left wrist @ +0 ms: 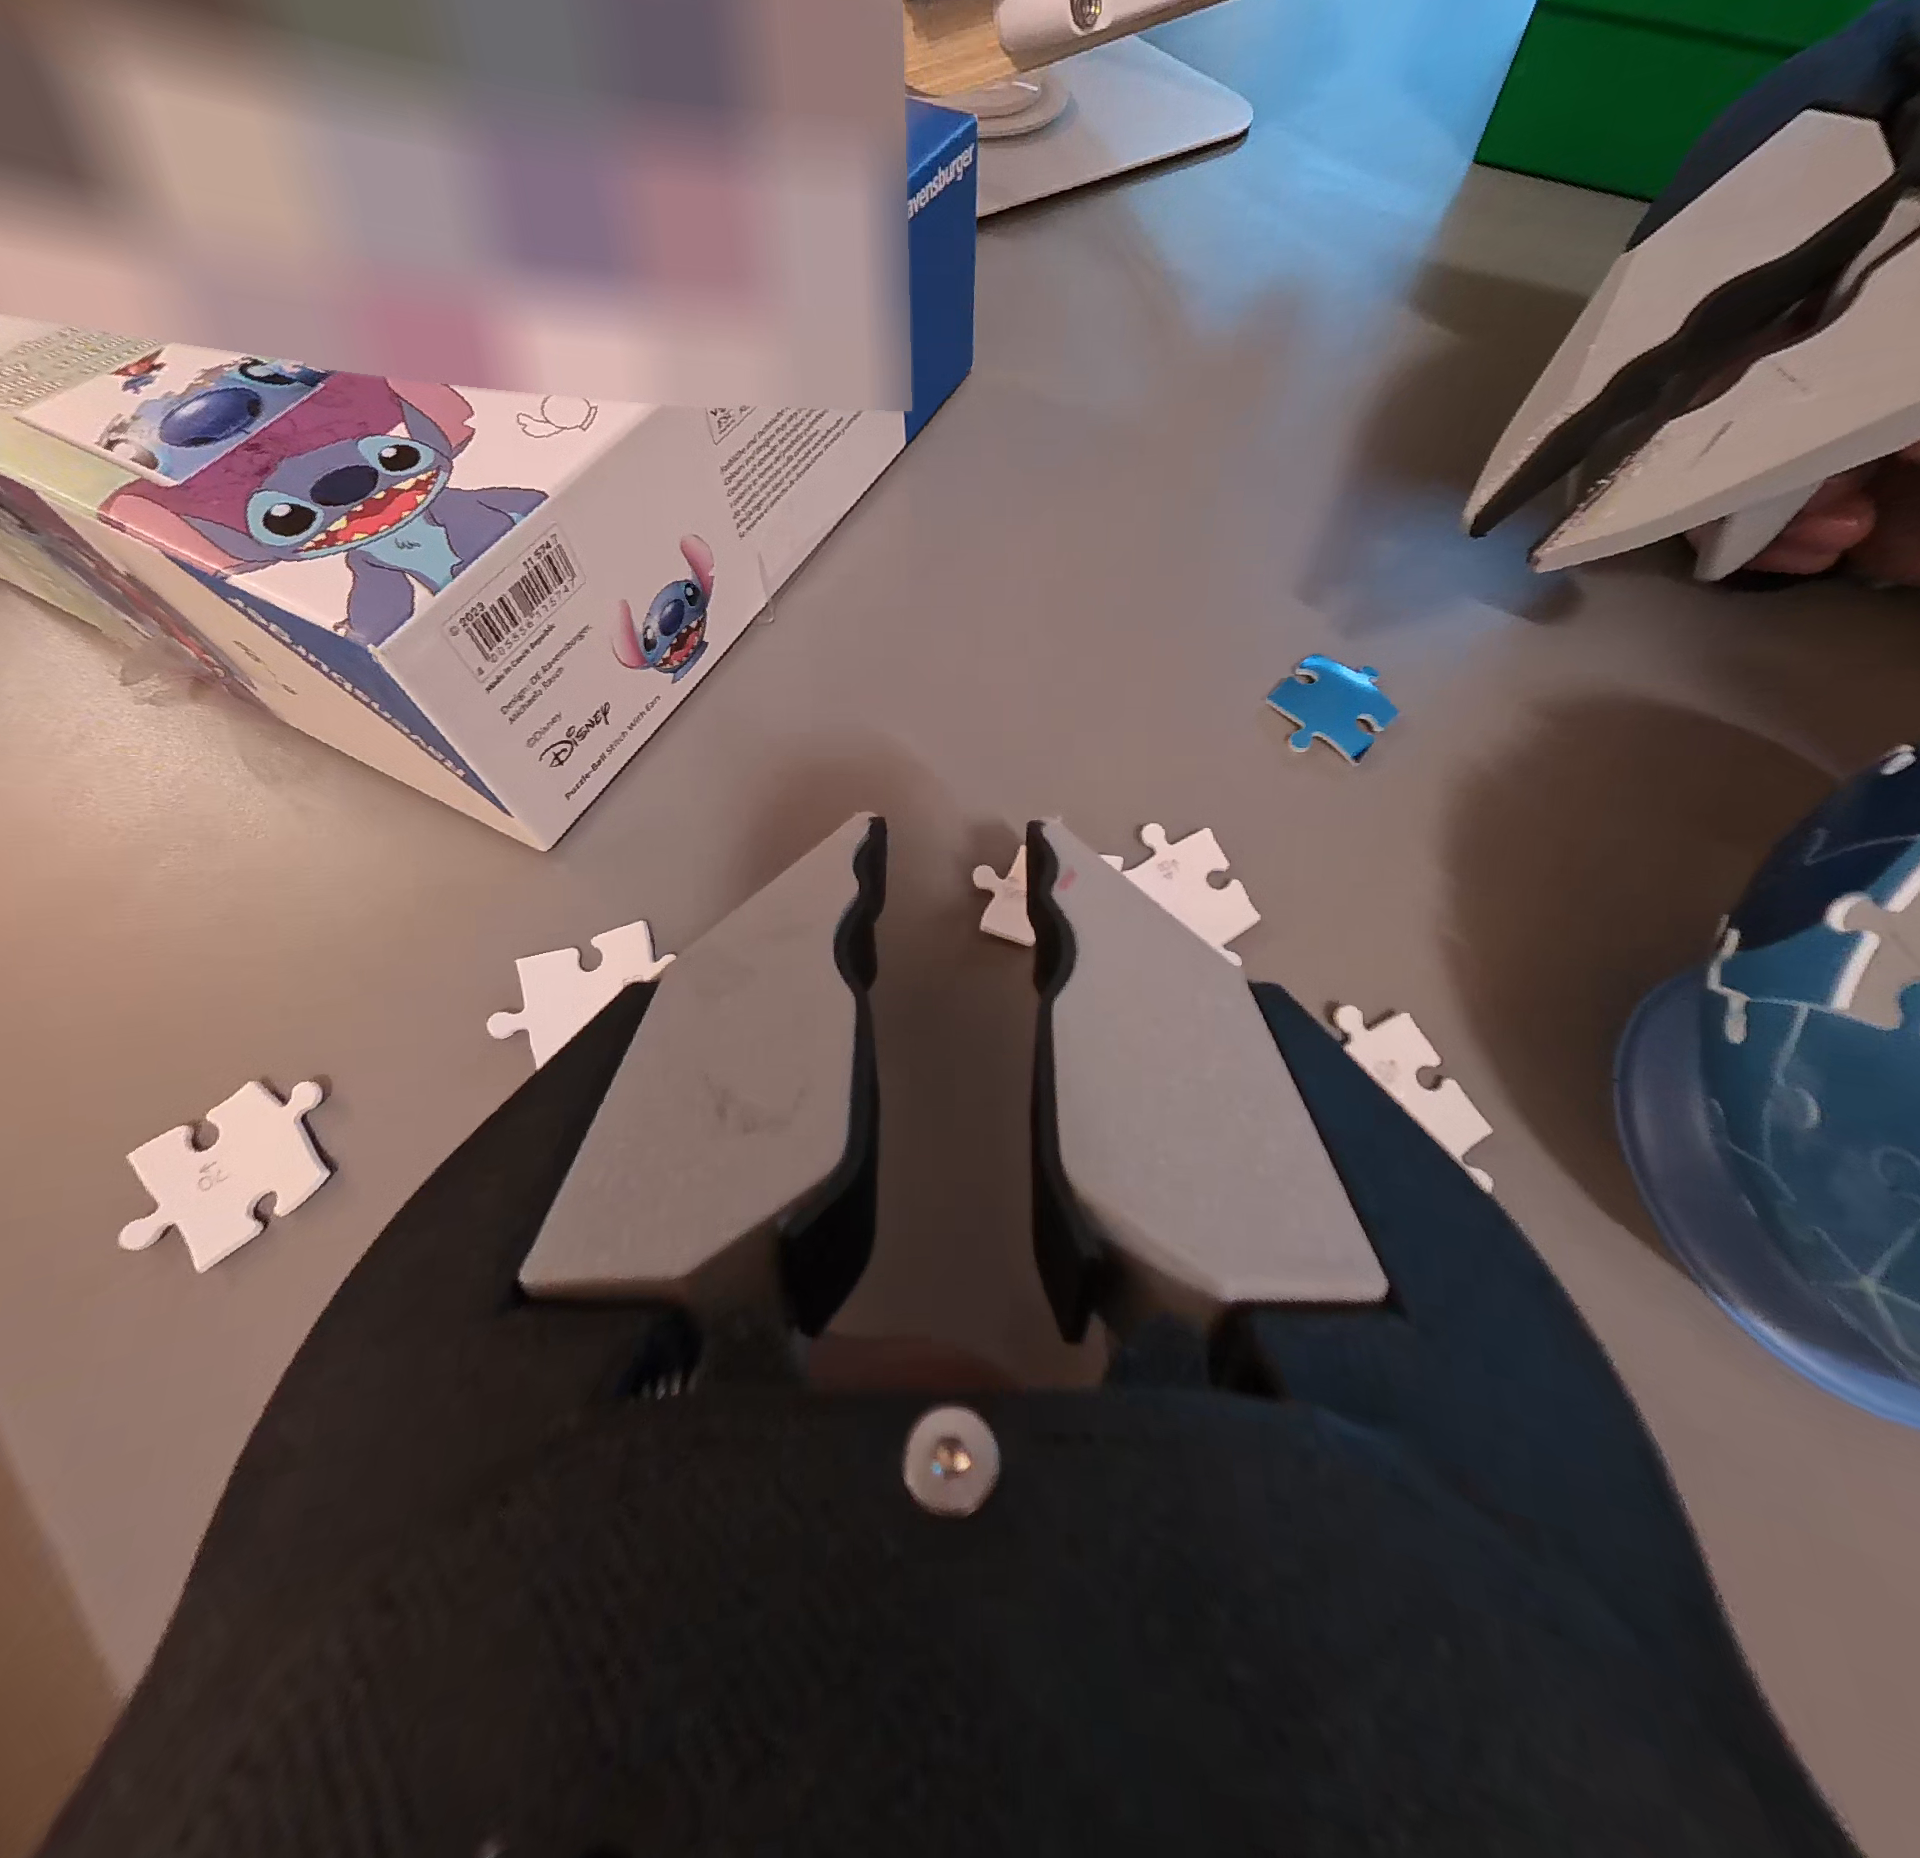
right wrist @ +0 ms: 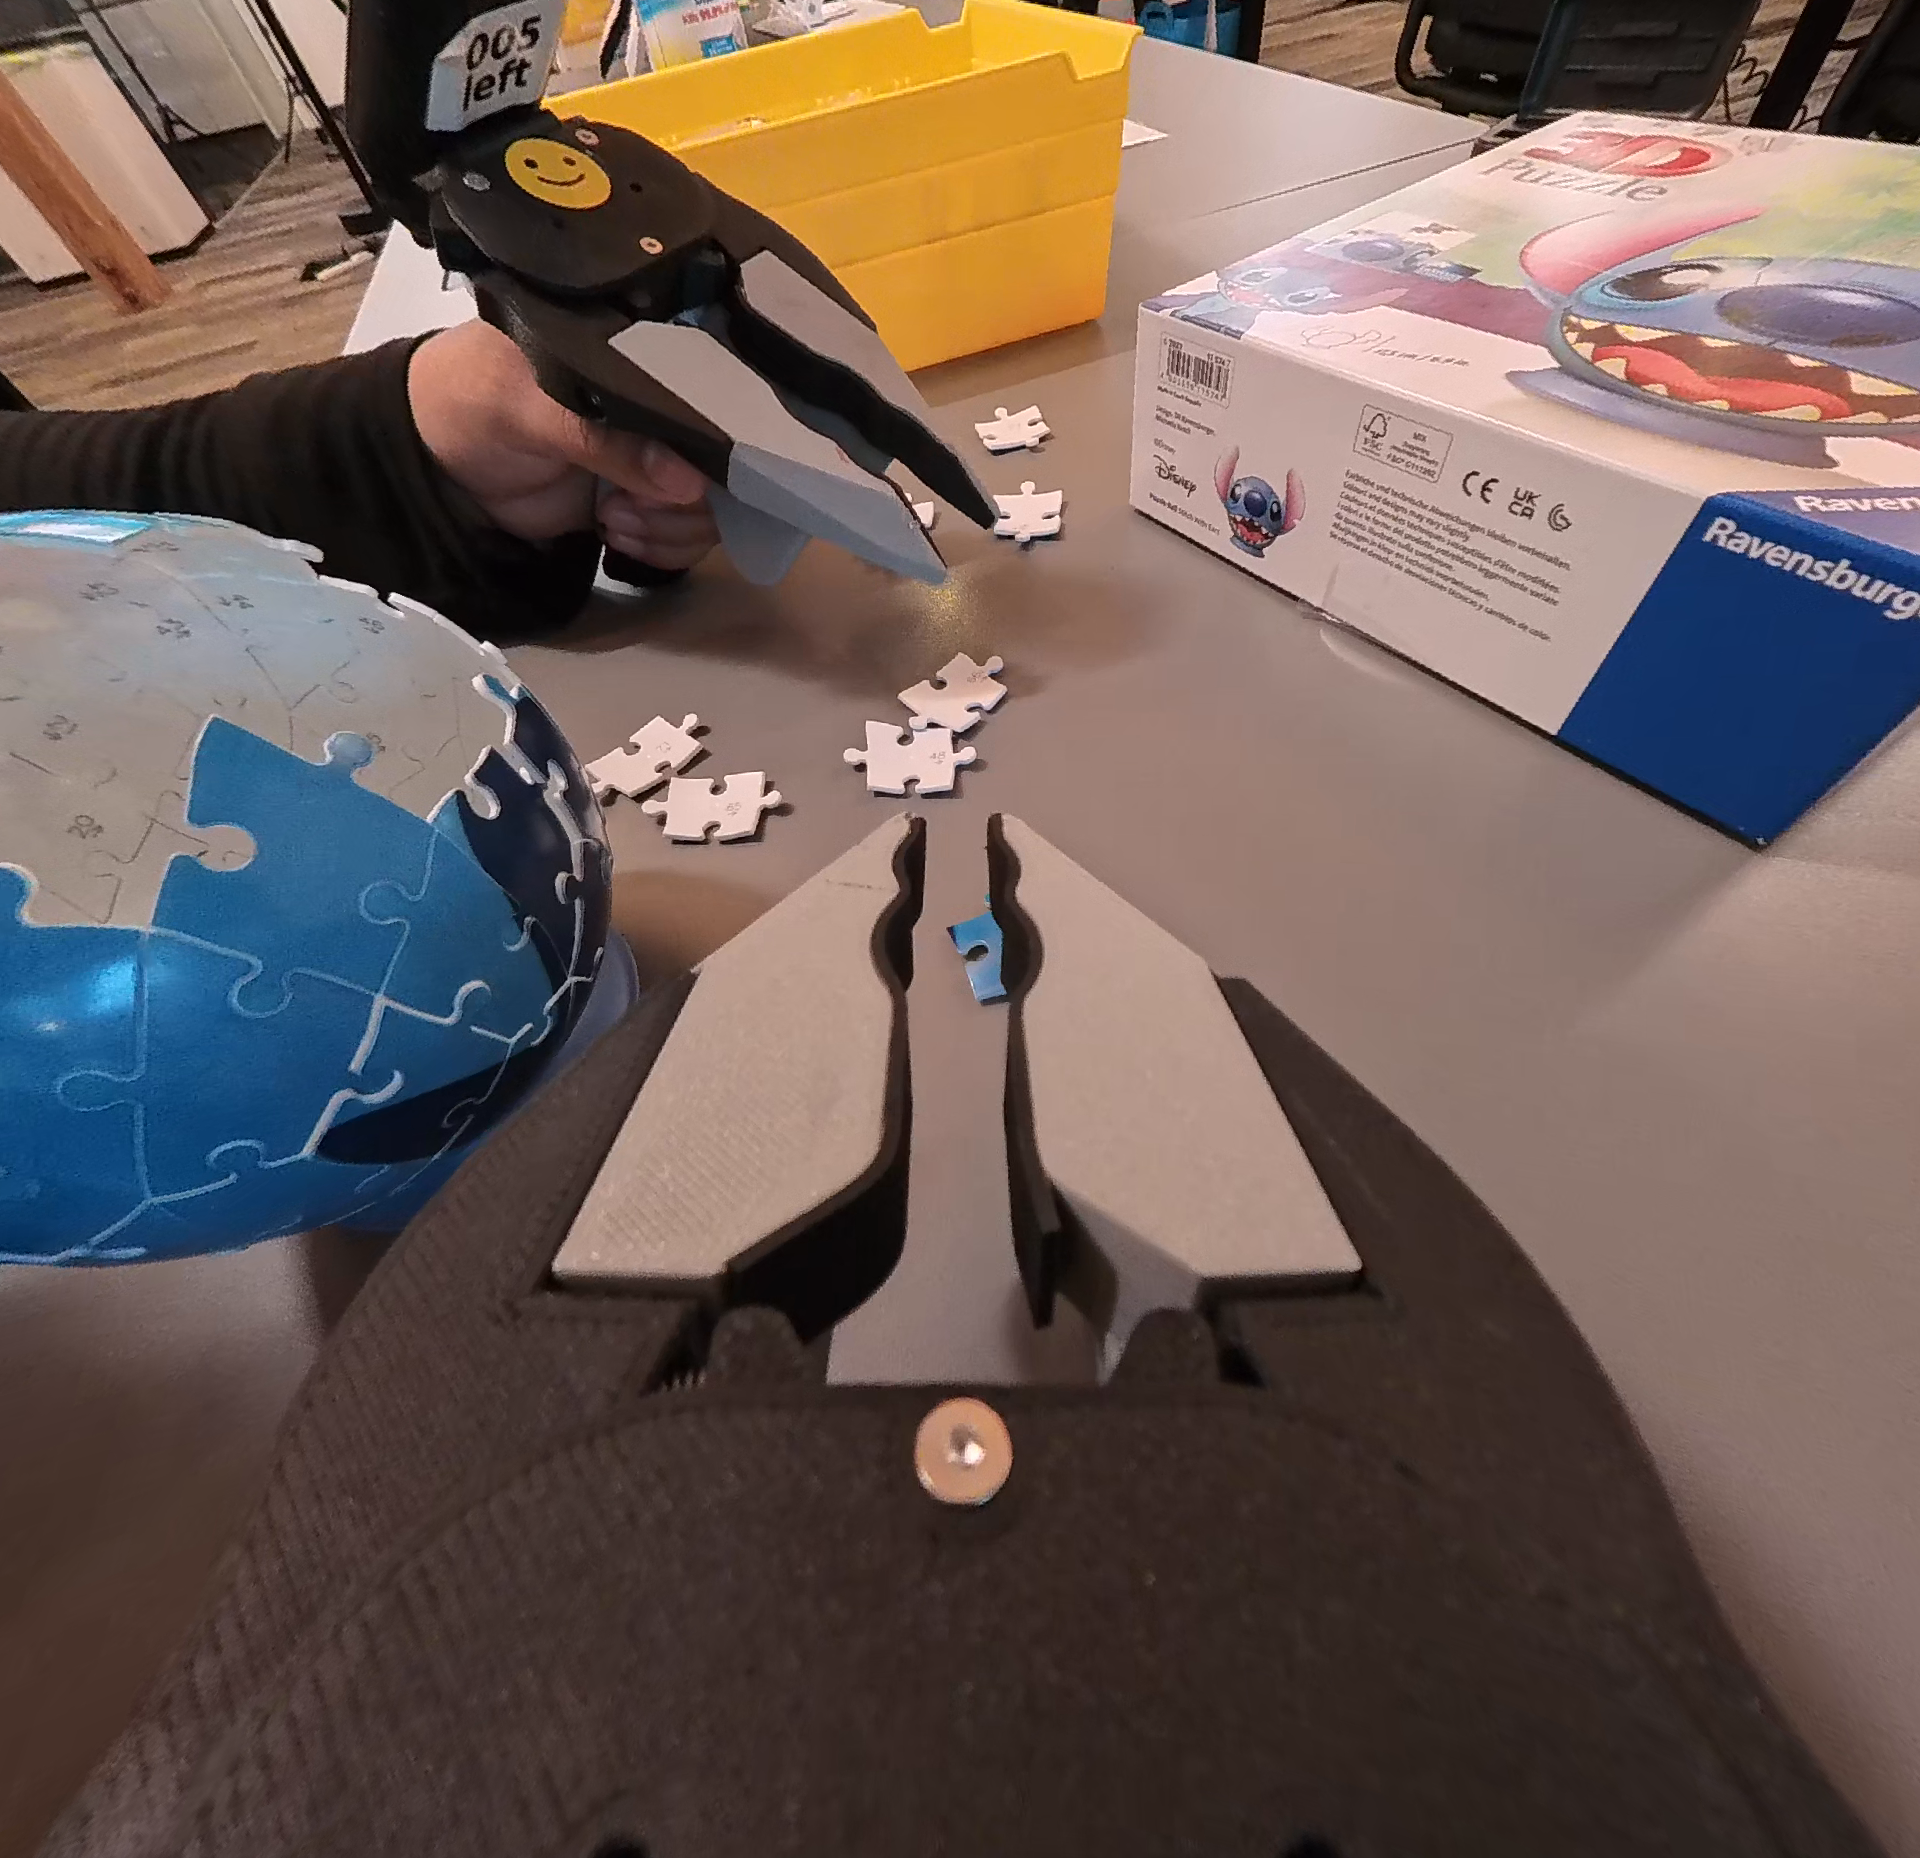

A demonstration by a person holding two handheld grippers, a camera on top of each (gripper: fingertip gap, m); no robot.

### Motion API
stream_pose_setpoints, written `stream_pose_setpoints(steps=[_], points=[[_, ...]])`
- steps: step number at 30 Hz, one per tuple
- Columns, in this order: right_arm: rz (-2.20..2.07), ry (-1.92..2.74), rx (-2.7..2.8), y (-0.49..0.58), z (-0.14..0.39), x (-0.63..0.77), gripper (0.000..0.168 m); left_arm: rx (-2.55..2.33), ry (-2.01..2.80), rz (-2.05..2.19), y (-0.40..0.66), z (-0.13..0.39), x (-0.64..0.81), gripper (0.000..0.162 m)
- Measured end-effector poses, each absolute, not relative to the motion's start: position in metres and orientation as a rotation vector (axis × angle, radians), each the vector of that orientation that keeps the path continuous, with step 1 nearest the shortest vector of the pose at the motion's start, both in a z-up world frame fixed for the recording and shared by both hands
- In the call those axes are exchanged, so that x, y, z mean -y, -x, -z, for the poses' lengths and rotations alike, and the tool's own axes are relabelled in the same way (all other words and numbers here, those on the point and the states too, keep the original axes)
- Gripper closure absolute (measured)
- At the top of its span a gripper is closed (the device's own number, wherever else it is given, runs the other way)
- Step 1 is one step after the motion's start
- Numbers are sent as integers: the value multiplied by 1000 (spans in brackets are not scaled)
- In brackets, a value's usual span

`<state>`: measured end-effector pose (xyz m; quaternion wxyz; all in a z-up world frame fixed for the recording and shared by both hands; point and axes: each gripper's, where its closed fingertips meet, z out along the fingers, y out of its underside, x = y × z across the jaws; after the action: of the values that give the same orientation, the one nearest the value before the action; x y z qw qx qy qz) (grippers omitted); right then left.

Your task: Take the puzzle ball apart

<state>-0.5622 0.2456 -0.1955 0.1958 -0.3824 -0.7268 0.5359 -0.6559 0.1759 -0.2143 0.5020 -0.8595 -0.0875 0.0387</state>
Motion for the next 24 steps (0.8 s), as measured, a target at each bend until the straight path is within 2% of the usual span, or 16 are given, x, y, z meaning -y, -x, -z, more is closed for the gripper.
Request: stream_pose_setpoints(steps=[24], points=[[-1470, 1062, 2065, 557, 200, -246, 159, 134, 2137, -99, 647, 222, -170, 135]])
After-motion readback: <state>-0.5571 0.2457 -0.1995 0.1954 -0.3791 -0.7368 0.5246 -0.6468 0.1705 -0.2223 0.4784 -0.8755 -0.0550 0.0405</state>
